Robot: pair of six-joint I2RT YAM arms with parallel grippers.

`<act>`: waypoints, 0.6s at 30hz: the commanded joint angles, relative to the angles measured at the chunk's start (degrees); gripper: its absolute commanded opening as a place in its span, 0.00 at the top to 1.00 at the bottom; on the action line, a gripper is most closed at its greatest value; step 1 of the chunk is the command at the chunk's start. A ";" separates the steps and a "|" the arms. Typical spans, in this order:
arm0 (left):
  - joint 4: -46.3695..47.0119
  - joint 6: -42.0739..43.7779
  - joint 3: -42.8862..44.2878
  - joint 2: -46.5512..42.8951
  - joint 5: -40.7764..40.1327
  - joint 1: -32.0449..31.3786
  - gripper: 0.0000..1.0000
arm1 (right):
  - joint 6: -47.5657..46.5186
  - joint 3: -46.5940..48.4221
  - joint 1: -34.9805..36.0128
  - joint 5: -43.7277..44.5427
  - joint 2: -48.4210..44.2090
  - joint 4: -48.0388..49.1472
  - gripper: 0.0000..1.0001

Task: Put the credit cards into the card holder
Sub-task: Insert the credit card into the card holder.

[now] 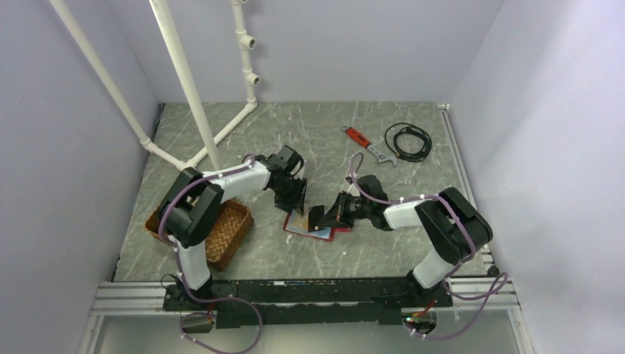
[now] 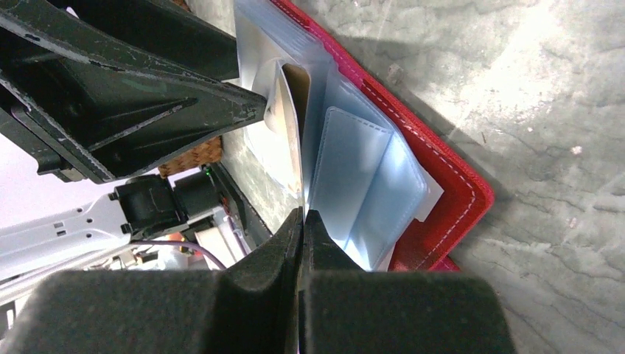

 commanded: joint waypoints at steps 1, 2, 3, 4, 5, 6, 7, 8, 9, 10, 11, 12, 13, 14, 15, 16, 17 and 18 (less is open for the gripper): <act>-1.20 -0.69 -2.01 -0.53 3.29 -0.80 0.53 | 2.01 -1.30 0.00 5.16 0.86 5.15 1.00; -1.10 -0.77 -2.02 -0.53 3.46 -0.79 0.53 | 2.32 -1.38 0.09 5.21 1.05 5.62 1.00; -0.97 -0.78 -2.08 -0.53 3.63 -0.75 0.53 | 2.77 -1.58 0.14 5.22 1.33 6.35 1.00; -0.85 -0.78 -2.23 -0.53 3.81 -0.70 0.53 | 3.19 -1.72 0.22 5.29 1.49 6.91 1.00; -0.78 -0.85 -2.29 -0.57 3.98 -0.72 0.53 | 3.59 -1.82 0.33 5.26 1.79 7.44 1.00; -0.74 -1.01 -2.28 -0.53 4.14 -0.72 0.53 | 4.30 -1.84 0.49 5.16 2.28 8.18 1.00; -0.54 -1.15 -2.36 -0.59 4.68 -0.71 0.52 | 4.75 -1.87 0.76 5.13 2.80 8.81 1.00; -0.25 -1.32 -2.57 -0.75 5.30 -0.65 0.52 | 5.04 -1.80 1.06 5.24 3.16 9.22 1.00; 0.16 -1.62 -2.74 -1.05 5.91 -0.51 0.51 | 5.27 -1.69 1.51 5.59 3.44 9.28 1.00; 0.60 -1.96 -3.06 -1.48 6.48 -0.35 0.50 | 5.35 -1.56 1.97 6.39 3.50 8.99 1.00; 1.10 -2.31 -3.55 -2.01 7.10 -0.02 0.49 | 5.24 -1.35 2.42 7.09 3.60 8.53 1.00; 1.48 -2.78 -3.91 -2.61 7.54 0.39 0.48 | 5.05 -1.09 2.73 7.31 3.71 8.38 1.00; 1.85 -3.33 -4.32 -3.37 7.67 0.95 0.45 | 5.08 -1.07 3.00 7.53 3.82 8.25 1.00; 2.20 -3.75 -4.79 -4.43 7.59 1.57 0.43 | 5.19 -1.12 3.14 7.66 3.94 8.28 1.00; 2.47 -4.07 -5.27 -5.20 7.25 2.18 0.42 | 5.21 -1.13 3.17 7.76 4.01 8.24 1.00; 2.51 -4.50 -5.61 -5.87 6.60 2.82 0.40 | 5.26 -1.26 3.20 7.98 3.93 8.09 1.00; 2.70 -4.86 -6.07 -6.42 6.22 3.35 0.40 | 5.09 -1.23 3.30 8.11 3.82 7.55 1.00; 2.97 -5.17 -6.55 -6.83 5.89 3.94 0.39 | 4.70 -0.92 3.39 8.29 3.82 6.67 1.00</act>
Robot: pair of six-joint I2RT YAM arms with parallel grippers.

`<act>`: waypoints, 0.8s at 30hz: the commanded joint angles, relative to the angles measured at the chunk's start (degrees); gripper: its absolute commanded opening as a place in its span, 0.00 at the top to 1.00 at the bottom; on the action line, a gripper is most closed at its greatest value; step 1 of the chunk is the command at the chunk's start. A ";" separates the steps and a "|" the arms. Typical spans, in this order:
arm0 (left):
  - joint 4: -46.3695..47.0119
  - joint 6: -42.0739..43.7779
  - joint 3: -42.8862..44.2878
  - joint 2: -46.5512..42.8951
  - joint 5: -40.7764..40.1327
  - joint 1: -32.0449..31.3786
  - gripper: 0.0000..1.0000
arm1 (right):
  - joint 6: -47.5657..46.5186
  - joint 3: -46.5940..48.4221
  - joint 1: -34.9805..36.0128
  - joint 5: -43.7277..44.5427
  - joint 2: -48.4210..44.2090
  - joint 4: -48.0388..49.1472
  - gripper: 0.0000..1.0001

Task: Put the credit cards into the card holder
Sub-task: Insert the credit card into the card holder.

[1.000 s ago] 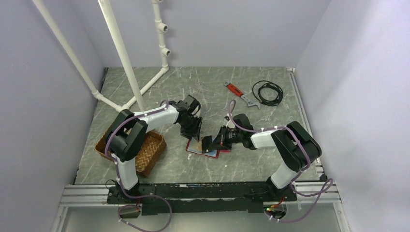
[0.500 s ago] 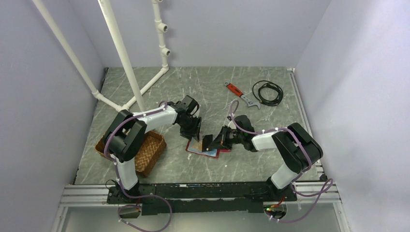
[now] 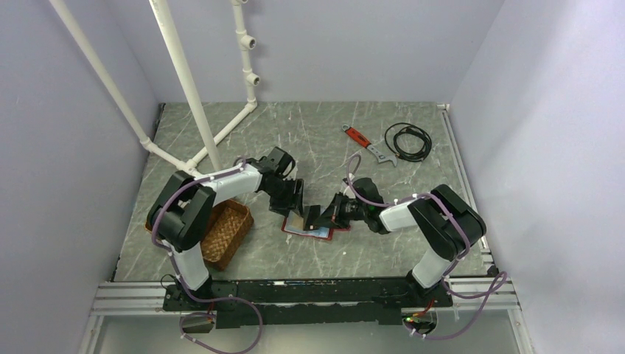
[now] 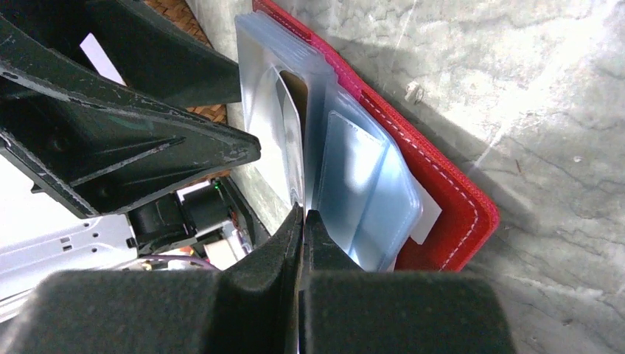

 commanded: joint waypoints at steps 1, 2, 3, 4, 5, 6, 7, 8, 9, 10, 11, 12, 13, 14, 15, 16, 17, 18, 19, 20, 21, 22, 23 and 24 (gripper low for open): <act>-0.16 -3.02 -2.33 -3.74 1.30 2.08 0.39 | -1.37 0.75 0.70 5.69 0.99 -2.54 1.00; -0.35 -3.25 -2.46 -3.50 0.47 2.27 0.40 | -2.04 1.30 0.79 5.66 0.98 -3.94 1.00; -1.05 -3.38 -2.21 -2.82 -0.58 2.30 0.42 | -2.94 2.01 0.87 5.61 1.00 -5.80 0.98; -1.86 -3.28 -1.81 -2.11 -1.51 2.31 0.46 | -3.73 2.69 0.98 5.86 0.95 -7.99 0.94; -2.36 -3.35 -1.67 -1.59 -2.50 2.35 0.50 | -4.70 3.20 1.10 6.02 0.85 -9.77 0.90; -2.33 -3.51 -1.83 -1.40 -3.17 2.31 0.54 | -5.68 3.73 1.18 5.74 0.79 -11.17 0.88; -2.18 -3.74 -2.23 -1.43 -4.13 2.31 0.59 | -6.57 4.18 1.25 5.27 0.80 -12.39 0.85; -1.96 -3.98 -2.59 -1.65 -4.68 2.31 0.63 | -7.56 4.76 1.28 5.32 0.74 -13.91 0.81; -1.62 -3.94 -3.00 -1.84 -4.74 2.31 0.65 | -8.73 5.38 1.38 5.42 0.63 -15.38 0.78; -1.10 -3.82 -3.33 -1.92 -4.23 2.31 0.69 | -10.04 6.03 1.65 5.39 0.52 -16.66 0.76; -0.87 -3.75 -3.46 -1.86 -3.85 2.31 0.72 | -11.79 6.69 1.94 5.77 -0.02 -17.84 0.73; -0.57 -3.76 -3.61 -1.75 -3.14 2.31 0.76 | -13.09 7.28 2.46 6.41 -0.53 -18.94 0.71; -0.10 -3.75 -3.78 -1.59 -2.24 2.32 0.78 | -14.62 8.23 3.01 6.86 -1.13 -20.25 0.69; 0.38 -3.88 -4.02 -1.36 -1.47 2.23 0.79 | -16.11 9.24 3.67 7.93 -1.62 -21.78 0.68; 1.01 -3.93 -4.29 -1.13 -0.53 2.14 0.81 | -17.43 10.24 4.27 8.31 -2.04 -22.74 0.67; 1.49 -4.06 -4.55 -1.00 0.12 2.01 0.82 | -18.71 11.78 5.07 8.47 -2.16 -23.62 0.66; 1.72 -4.09 -4.63 -0.83 0.33 1.90 0.83 | -19.61 12.87 5.83 8.79 -2.06 -24.17 0.66; 1.90 -4.12 -4.71 -0.70 0.56 1.73 0.84 | -20.11 13.90 6.41 8.56 -1.67 -24.32 0.66; 2.12 -4.16 -4.80 -0.68 0.81 1.58 0.84 | -20.11 15.03 6.90 8.14 -0.84 -24.37 0.66; 2.17 -4.26 -4.89 -0.75 1.00 1.46 0.84 | -19.74 15.92 7.22 8.02 0.18 -24.25 0.67; 2.35 -4.33 -4.99 -0.83 1.32 1.29 0.84 | -19.16 16.69 7.64 7.83 1.17 -23.60 0.67; 2.44 -4.37 -4.92 -0.92 1.67 1.19 0.84 | -18.82 17.47 8.04 7.82 2.14 -23.12 0.68; 2.42 -4.37 -4.90 -1.06 1.99 1.09 0.83 | -18.65 18.34 8.48 8.53 3.02 -23.48 0.68; 2.29 -4.36 -4.94 -1.22 2.12 1.01 0.83 | -18.70 19.18 8.73 9.08 3.90 -23.96 0.68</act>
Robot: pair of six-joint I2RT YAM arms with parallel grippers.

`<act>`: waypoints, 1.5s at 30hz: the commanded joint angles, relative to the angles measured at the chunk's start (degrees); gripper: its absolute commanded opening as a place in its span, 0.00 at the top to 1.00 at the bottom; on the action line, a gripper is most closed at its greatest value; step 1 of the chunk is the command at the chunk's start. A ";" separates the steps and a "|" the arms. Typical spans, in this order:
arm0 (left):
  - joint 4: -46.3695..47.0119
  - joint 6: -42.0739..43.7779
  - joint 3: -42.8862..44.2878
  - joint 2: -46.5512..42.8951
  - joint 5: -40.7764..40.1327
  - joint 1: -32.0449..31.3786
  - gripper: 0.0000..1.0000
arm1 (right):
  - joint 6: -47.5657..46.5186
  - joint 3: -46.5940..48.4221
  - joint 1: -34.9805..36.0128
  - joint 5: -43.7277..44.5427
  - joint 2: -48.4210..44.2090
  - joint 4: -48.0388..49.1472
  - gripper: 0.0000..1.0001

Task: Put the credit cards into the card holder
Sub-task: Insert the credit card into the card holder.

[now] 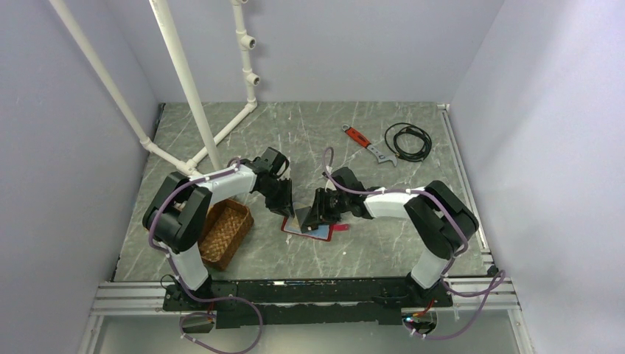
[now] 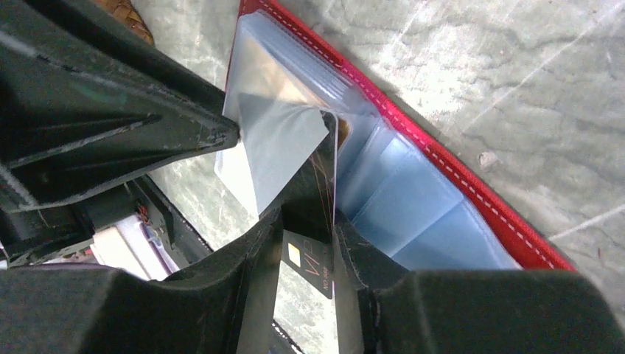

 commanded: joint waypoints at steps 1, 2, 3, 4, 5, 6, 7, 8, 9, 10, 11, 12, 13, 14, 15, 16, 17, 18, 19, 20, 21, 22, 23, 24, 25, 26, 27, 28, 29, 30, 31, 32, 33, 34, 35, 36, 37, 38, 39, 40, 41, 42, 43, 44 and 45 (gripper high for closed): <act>1.79 -0.52 -1.96 0.24 0.62 -1.52 0.82 | -1.51 4.68 2.07 1.88 3.45 -0.36 0.69; 1.68 -0.42 -2.15 -0.02 0.40 -1.52 0.82 | -1.42 4.45 2.02 2.75 3.01 -0.50 0.70; 1.51 -0.38 -2.35 -0.21 0.09 -1.52 0.82 | -1.29 3.89 2.02 3.92 2.05 -0.58 0.76; 1.20 -0.31 -2.43 -0.24 -0.19 -1.52 0.82 | -1.39 3.25 1.91 4.77 1.26 -0.86 0.89; 0.97 -0.16 -2.47 -0.18 -0.45 -1.52 0.82 | -1.76 3.21 1.68 5.33 0.90 -2.08 1.00; 0.90 -0.04 -2.58 -0.12 -0.51 -1.52 0.82 | -2.13 3.03 1.47 5.27 0.55 -2.79 1.00; 0.91 -0.02 -2.70 -0.12 -0.46 -1.52 0.82 | -2.30 2.45 1.22 4.42 0.17 -2.51 1.00; 0.90 -0.01 -2.72 -0.08 -0.48 -1.46 0.82 | -2.09 1.59 0.96 3.88 -0.36 -1.94 1.00; 0.85 0.06 -2.72 0.01 -0.50 -1.44 0.82 | -1.68 0.66 0.78 3.59 -1.03 -1.39 1.00; 0.82 0.09 -2.72 0.02 -0.50 -1.44 0.82 | -1.15 -0.30 0.43 3.54 -1.68 -0.90 1.00; 0.68 0.07 -2.74 0.02 -0.50 -1.44 0.82 | -0.73 -1.05 0.17 3.42 -2.20 -0.48 1.00; 0.75 0.00 -2.79 0.02 -0.55 -1.44 0.82 | -0.33 -1.70 -0.21 3.24 -2.59 0.00 1.00; 0.86 -0.14 -2.80 0.01 -0.65 -1.37 0.82 | 0.12 -2.40 -0.51 3.12 -2.90 0.53 1.00; 0.87 -0.19 -2.82 0.08 -0.75 -1.35 0.82 | 0.58 -2.69 -0.82 3.01 -3.10 0.90 1.00; 0.88 -0.22 -2.81 0.17 -0.76 -1.28 0.82 | 1.03 -3.17 -1.13 2.57 -3.12 1.50 1.00; 0.83 -0.34 -2.81 0.27 -0.76 -1.26 0.82 | 1.51 -3.51 -1.36 2.16 -3.10 1.78 1.00; 0.87 -0.42 -2.85 0.37 -0.70 -1.14 0.82 | 2.17 -4.00 -1.66 1.95 -3.13 2.15 1.00; 0.89 -0.58 -2.89 0.37 -0.61 -0.98 0.82 | 3.00 -4.62 -2.05 1.61 -3.20 2.86 1.00; 0.92 -0.68 -3.00 0.34 -0.51 -0.98 0.82 | 3.89 -5.40 -2.45 1.31 -3.22 3.57 1.00; 1.08 -0.84 -3.18 0.14 -0.42 -0.95 0.82 | 5.02 -6.23 -2.94 0.80 -3.36 4.60 1.00; 1.21 -1.00 -3.35 -0.04 -0.30 -0.91 0.82 | 6.10 -7.04 -3.48 0.41 -3.41 5.61 1.00; 1.32 -1.05 -3.56 -0.18 -0.32 -0.90 0.82 | 7.36 -7.67 -3.78 0.17 -3.37 6.27 1.00; 1.38 -1.15 -3.74 -0.20 -0.28 -0.86 0.82 | 8.53 -8.32 -4.10 -0.21 -3.24 7.17 1.00; 1.47 -1.24 -3.90 -0.17 -0.05 -0.83 0.82 | 9.88 -9.08 -4.44 -0.88 -2.97 8.37 1.00; 1.58 -1.28 -3.99 -0.18 0.20 -0.70 0.81 | 11.59 -10.10 -4.85 -1.70 -2.73 10.03 1.00; 1.66 -1.33 -4.03 -0.16 0.39 -0.72 0.82 | 13.23 -11.03 -5.30 -2.38 -2.48 11.68 1.00; 1.72 -1.35 -4.11 -0.17 0.57 -0.71 0.81 | 14.60 -11.73 -5.65 -2.95 -2.26 12.65 1.00; 1.83 -1.47 -4.12 -0.27 0.75 -0.65 0.82 | 15.86 -12.46 -5.90 -3.28 -1.95 13.82 1.00; 1.99 -1.58 -4.13 -0.34 0.90 -0.62 0.82 | 17.27 -13.18 -6.22 -3.71 -1.66 15.07 1.00; 2.14 -1.72 -4.21 -0.44 1.03 -0.60 0.82 | 18.31 -13.85 -6.46 -3.68 -1.45 16.14 1.00; 2.17 -1.82 -4.31 -0.49 1.14 -0.64 0.82 | 19.08 -14.40 -6.63 -3.58 -1.31 17.07 1.00; 2.23 -1.84 -4.36 -0.51 1.25 -0.64 0.82 | 19.83 -14.90 -6.88 -3.51 -1.10 17.69 1.00; 2.28 -1.94 -4.39 -0.51 1.34 -0.64 0.82 | 20.83 -15.65 -7.22 -3.38 -1.00 18.50 1.00; 2.27 -1.94 -4.45 -0.55 1.42 -0.64 0.82 | 21.43 -16.31 -7.48 -3.16 -0.94 19.56 1.00; 2.26 -2.00 -4.62 -0.64 1.54 -0.64 0.81 | 21.68 -16.78 -7.60 -2.95 -0.91 20.38 1.00; 2.39 -2.04 -4.76 -0.74 1.65 -0.64 0.81 | 21.50 -16.85 -7.64 -2.56 -0.81 20.59 1.00; 2.53 -2.02 -4.94 -0.89 1.74 -0.64 0.81 | 21.34 -16.78 -7.65 -2.04 -0.87 20.52 1.00; 2.56 -2.04 -5.07 -0.94 1.78 -0.64 0.81 | 21.32 -16.84 -7.70 -1.52 -0.95 20.84 1.00; 2.48 -2.00 -5.09 -0.90 1.79 -0.64 0.81 | 21.39 -16.94 -7.78 -1.14 -0.94 21.05 1.00; 2.41 -1.87 -5.10 -0.87 1.83 -0.64 0.81 | 21.44 -17.13 -7.96 -0.85 -0.97 21.40 1.00; 2.33 -1.92 -5.09 -0.86 1.91 -0.60 0.81 | 21.47 -17.27 -8.18 -0.60 -1.03 21.80 1.00; 2.42 -1.98 -5.17 -0.98 2.02 -0.64 0.81 | 21.50 -17.22 -8.32 -0.37 -1.10 21.94 1.00; 2.49 -2.04 -5.30 -1.10 2.12 -0.60 0.81 | 21.41 -17.10 -8.39 -0.19 -1.02 22.13 1.00; 2.43 -2.04 -5.35 -1.24 2.14 -0.60 0.80 | 21.38 -16.86 -8.44 -0.07 -0.73 22.20 1.00; 2.35 -2.04 -5.28 -1.34 2.14 -0.63 0.79 | 21.27 -16.71 -8.49 0.27 -0.61 22.15 1.00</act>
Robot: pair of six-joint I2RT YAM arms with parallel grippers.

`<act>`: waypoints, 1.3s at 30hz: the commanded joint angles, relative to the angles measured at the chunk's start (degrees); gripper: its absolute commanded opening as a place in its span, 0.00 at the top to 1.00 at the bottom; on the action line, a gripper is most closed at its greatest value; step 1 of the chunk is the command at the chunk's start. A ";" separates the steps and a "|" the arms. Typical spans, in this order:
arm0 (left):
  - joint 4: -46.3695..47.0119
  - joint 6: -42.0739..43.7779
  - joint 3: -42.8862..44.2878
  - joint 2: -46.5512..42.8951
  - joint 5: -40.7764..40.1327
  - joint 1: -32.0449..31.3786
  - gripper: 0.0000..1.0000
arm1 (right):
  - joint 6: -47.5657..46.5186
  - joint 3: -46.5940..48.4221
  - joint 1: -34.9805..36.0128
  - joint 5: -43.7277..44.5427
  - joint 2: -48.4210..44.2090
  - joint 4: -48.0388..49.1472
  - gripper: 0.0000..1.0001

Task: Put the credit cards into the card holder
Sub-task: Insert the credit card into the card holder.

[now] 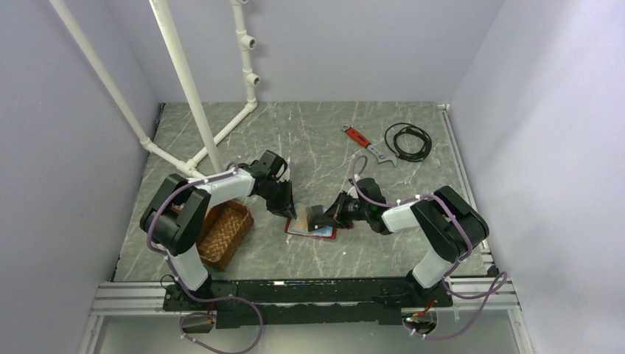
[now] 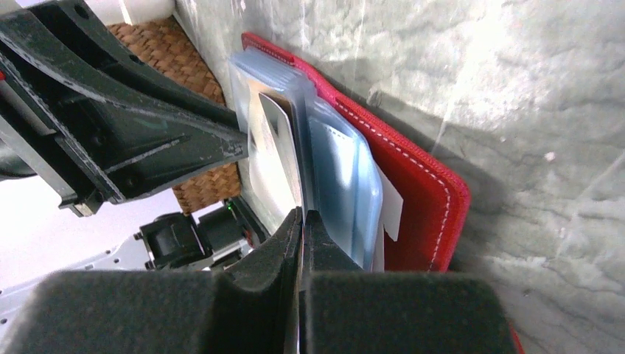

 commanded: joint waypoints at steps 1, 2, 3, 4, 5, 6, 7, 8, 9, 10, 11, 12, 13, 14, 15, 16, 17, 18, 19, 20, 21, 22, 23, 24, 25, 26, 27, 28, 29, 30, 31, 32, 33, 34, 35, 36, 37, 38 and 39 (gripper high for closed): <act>-2.15 0.23 -2.01 -0.14 -0.33 -0.68 0.77 | -0.26 -0.75 -0.67 5.91 1.67 -0.51 1.00; -2.32 0.39 -1.87 -0.30 -0.25 -0.64 0.76 | -0.23 -0.75 -0.66 6.05 1.86 -0.19 1.00; -2.52 0.55 -1.75 -0.66 -0.09 -0.50 0.75 | 0.03 -0.75 -0.66 6.32 2.06 0.20 1.00; -2.43 0.54 -1.73 -1.14 0.24 -0.25 0.74 | 0.13 -0.64 -0.63 6.36 2.33 0.65 1.00; -2.27 0.47 -1.80 -1.68 0.67 0.01 0.72 | 0.32 -0.46 -0.58 6.21 2.65 1.14 1.00; -2.07 0.38 -1.91 -2.19 1.15 0.30 0.70 | 0.63 -0.45 -0.52 6.22 2.74 1.70 1.00; -1.82 0.31 -1.95 -2.55 1.65 0.50 0.69 | 0.82 -0.60 -0.35 6.54 2.62 2.39 1.00; -1.72 0.28 -1.96 -2.63 2.03 0.62 0.69 | 0.94 -0.73 -0.13 7.05 2.47 2.66 1.00; -1.74 0.35 -1.91 -2.58 2.28 0.64 0.69 | 1.03 -0.81 0.13 7.71 2.28 2.87 1.00; -1.54 0.34 -1.99 -2.37 2.57 0.63 0.69 | 1.04 -0.91 0.42 8.25 2.08 3.07 1.00; -1.00 0.14 -2.18 -2.12 3.11 0.63 0.70 | 1.27 -1.11 0.80 8.84 1.93 3.40 1.00; -0.24 -0.11 -2.67 -1.86 3.73 0.67 0.72 | 1.36 -1.22 1.17 9.21 2.00 3.72 1.00; 0.41 -0.56 -2.95 -1.59 4.61 0.66 0.72 | 1.36 -1.19 1.52 9.39 2.15 4.16 1.00; 0.91 -0.86 -3.18 -1.35 5.10 0.68 0.73 | 1.39 -1.26 1.78 9.71 2.28 4.46 1.00; 1.25 -1.05 -3.29 -1.18 5.30 0.64 0.73 | 1.38 -1.40 2.09 10.17 2.36 4.62 1.00; 1.52 -1.19 -3.45 -1.16 5.49 0.63 0.73 | 1.20 -1.45 2.29 10.45 2.44 4.64 1.00; 1.68 -1.28 -3.52 -1.26 5.59 0.65 0.73 | 1.01 -1.53 2.44 10.53 2.46 4.77 1.00; 1.63 -1.37 -3.55 -1.49 5.52 0.63 0.73 | 0.89 -1.68 2.58 10.61 2.46 4.75 1.00; 1.54 -1.33 -3.49 -1.62 5.36 0.67 0.73 | 0.66 -1.78 2.84 10.67 2.36 4.51 1.00; 1.35 -1.19 -3.37 -1.75 5.30 0.65 0.72 | 0.46 -2.00 3.14 10.85 2.13 4.15 1.00; 1.05 -1.14 -3.27 -1.84 5.21 0.69 0.72 | 0.16 -2.24 3.42 10.87 1.87 3.79 1.00; 0.95 -1.13 -3.16 -1.93 5.19 0.70 0.72 | -0.10 -2.43 3.65 10.89 1.54 3.23 1.00; 0.73 -1.07 -3.08 -2.02 5.05 0.70 0.71 | -0.37 -2.62 3.72 10.81 1.35 2.42 1.00; 0.57 -0.98 -2.93 -2.03 4.93 0.76 0.71 | -0.36 -3.17 3.73 10.68 1.15 2.18 1.00; 0.48 -0.89 -2.88 -2.03 4.76 0.72 0.70 | -0.25 -3.85 3.73 10.19 0.90 2.72 1.00; 0.48 -0.85 -2.80 -2.05 4.73 0.72 0.69 | -0.16 -4.47 3.73 9.95 0.70 3.13 1.00; 0.56 -0.91 -2.86 -2.03 4.72 0.72 0.69 | -0.30 -4.67 3.80 9.37 0.53 3.41 1.00; 0.72 -0.95 -2.94 -2.01 4.79 0.74 0.68 | -0.63 -4.66 3.94 9.03 0.43 3.53 1.00; 0.70 -0.99 -2.95 -1.95 4.81 0.76 0.67 | -0.96 -4.44 4.11 8.95 0.32 2.89 1.00; 0.71 -0.94 -2.88 -1.94 4.76 0.73 0.66 | -1.39 -4.18 4.23 8.83 0.35 2.42 1.00; 0.50 -0.95 -2.75 -2.02 4.51 0.84 0.65 | -1.84 -4.04 4.26 8.56 0.30 2.17 1.00; 0.19 -0.83 -2.70 -2.22 4.28 0.85 0.64 | -2.22 -4.01 4.26 8.40 0.22 1.96 0.99; -0.09 -0.80 -2.62 -2.47 4.14 0.83 0.62 | -2.60 -4.00 4.26 8.14 0.31 2.00 0.98; -0.28 -0.72 -2.63 -2.88 3.89 0.85 0.61 | -3.03 -3.94 4.26 7.80 0.41 1.93 0.97; -0.52 -0.56 -2.61 -3.25 3.73 0.95 0.59 | -3.63 -3.72 4.26 7.38 0.65 1.92 0.96; -0.82 -0.46 -2.60 -3.67 3.56 1.00 0.58 | -4.15 -3.43 4.26 6.95 0.88 1.92 0.94; -1.15 -0.34 -2.60 -4.18 3.31 1.17 0.58 | -4.58 -3.06 4.26 6.58 1.10 1.52 0.94; -1.49 -0.23 -2.60 -4.49 3.17 1.40 0.57 | -5.05 -2.74 4.26 6.37 1.26 0.88 0.94; -1.80 -0.13 -2.56 -4.76 3.10 1.73 0.57 | -5.44 -2.68 4.26 6.21 1.27 0.59 0.94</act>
